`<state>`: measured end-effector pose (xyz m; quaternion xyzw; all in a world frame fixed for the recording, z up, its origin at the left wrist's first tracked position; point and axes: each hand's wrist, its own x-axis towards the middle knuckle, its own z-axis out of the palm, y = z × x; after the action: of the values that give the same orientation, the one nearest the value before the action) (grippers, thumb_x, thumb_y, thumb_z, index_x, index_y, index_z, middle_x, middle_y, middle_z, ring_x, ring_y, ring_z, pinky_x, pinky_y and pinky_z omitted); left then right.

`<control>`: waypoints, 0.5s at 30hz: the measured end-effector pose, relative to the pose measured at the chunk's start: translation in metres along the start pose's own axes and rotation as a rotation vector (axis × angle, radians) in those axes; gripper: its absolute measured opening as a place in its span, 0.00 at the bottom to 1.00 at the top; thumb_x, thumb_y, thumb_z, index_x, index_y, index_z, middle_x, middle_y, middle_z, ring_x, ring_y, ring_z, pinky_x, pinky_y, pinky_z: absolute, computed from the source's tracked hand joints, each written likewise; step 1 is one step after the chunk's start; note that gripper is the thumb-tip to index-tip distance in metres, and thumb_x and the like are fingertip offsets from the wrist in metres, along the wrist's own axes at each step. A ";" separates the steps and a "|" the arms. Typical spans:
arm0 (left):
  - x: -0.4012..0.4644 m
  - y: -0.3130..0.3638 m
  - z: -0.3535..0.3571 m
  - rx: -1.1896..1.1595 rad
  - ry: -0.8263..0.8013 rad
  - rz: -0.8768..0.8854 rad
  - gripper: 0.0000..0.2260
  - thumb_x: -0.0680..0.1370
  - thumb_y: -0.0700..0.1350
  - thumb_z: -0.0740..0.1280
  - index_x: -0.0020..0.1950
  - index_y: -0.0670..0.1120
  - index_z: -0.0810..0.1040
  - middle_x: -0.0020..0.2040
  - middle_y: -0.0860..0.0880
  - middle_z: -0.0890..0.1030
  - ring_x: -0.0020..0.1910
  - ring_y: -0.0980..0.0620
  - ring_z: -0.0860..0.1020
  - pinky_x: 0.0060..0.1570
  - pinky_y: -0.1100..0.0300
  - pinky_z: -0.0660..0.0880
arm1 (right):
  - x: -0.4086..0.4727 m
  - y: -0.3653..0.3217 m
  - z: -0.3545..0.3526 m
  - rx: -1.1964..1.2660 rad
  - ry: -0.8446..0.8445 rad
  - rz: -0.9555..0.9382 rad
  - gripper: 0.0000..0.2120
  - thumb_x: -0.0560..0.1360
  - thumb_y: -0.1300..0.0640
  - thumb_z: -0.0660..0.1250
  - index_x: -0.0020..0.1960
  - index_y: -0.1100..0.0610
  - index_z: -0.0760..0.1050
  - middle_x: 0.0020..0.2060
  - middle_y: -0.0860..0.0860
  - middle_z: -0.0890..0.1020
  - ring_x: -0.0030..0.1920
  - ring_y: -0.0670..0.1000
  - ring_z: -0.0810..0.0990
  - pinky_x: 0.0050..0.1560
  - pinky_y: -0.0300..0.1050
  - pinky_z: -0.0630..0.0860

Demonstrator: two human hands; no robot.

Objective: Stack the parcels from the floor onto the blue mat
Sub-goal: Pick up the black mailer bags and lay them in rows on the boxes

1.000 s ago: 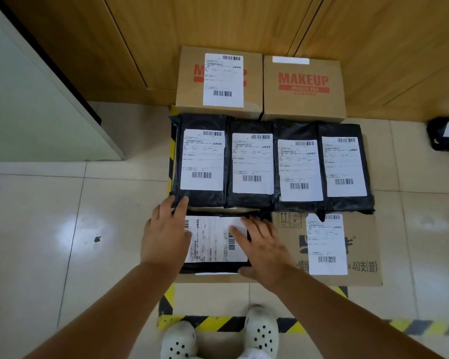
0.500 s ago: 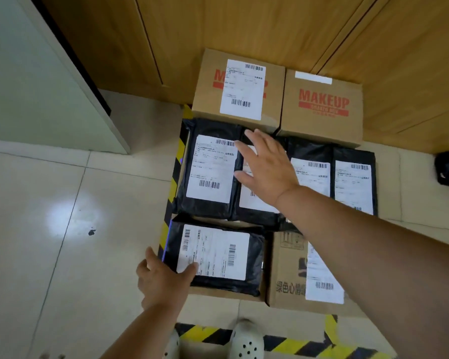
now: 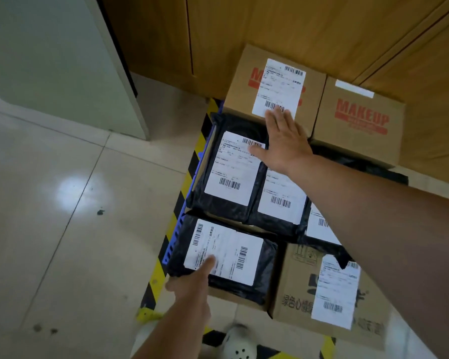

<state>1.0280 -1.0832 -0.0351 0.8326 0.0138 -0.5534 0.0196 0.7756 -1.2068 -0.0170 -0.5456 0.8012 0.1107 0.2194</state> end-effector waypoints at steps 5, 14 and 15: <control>-0.001 -0.005 0.002 -0.037 -0.009 0.097 0.40 0.68 0.46 0.77 0.71 0.41 0.58 0.65 0.40 0.71 0.65 0.37 0.69 0.65 0.40 0.68 | -0.001 0.000 0.003 -0.013 0.022 0.000 0.43 0.76 0.34 0.55 0.78 0.54 0.37 0.77 0.52 0.38 0.77 0.54 0.37 0.76 0.56 0.42; 0.002 -0.009 0.006 -0.116 -0.056 0.143 0.39 0.66 0.48 0.78 0.71 0.44 0.61 0.62 0.44 0.76 0.59 0.42 0.73 0.62 0.43 0.71 | -0.006 -0.003 0.010 -0.036 0.051 -0.006 0.44 0.75 0.35 0.57 0.78 0.55 0.37 0.77 0.52 0.39 0.77 0.55 0.37 0.76 0.56 0.42; 0.003 -0.009 0.005 -0.109 -0.053 0.144 0.39 0.67 0.48 0.78 0.71 0.43 0.60 0.62 0.43 0.75 0.60 0.41 0.73 0.63 0.44 0.71 | -0.005 -0.003 0.010 -0.037 0.048 -0.010 0.44 0.75 0.35 0.58 0.78 0.55 0.37 0.77 0.52 0.39 0.77 0.55 0.37 0.76 0.55 0.42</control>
<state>1.0237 -1.0747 -0.0397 0.8141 -0.0166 -0.5709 0.1049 0.7819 -1.1992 -0.0227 -0.5561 0.8012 0.1113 0.1908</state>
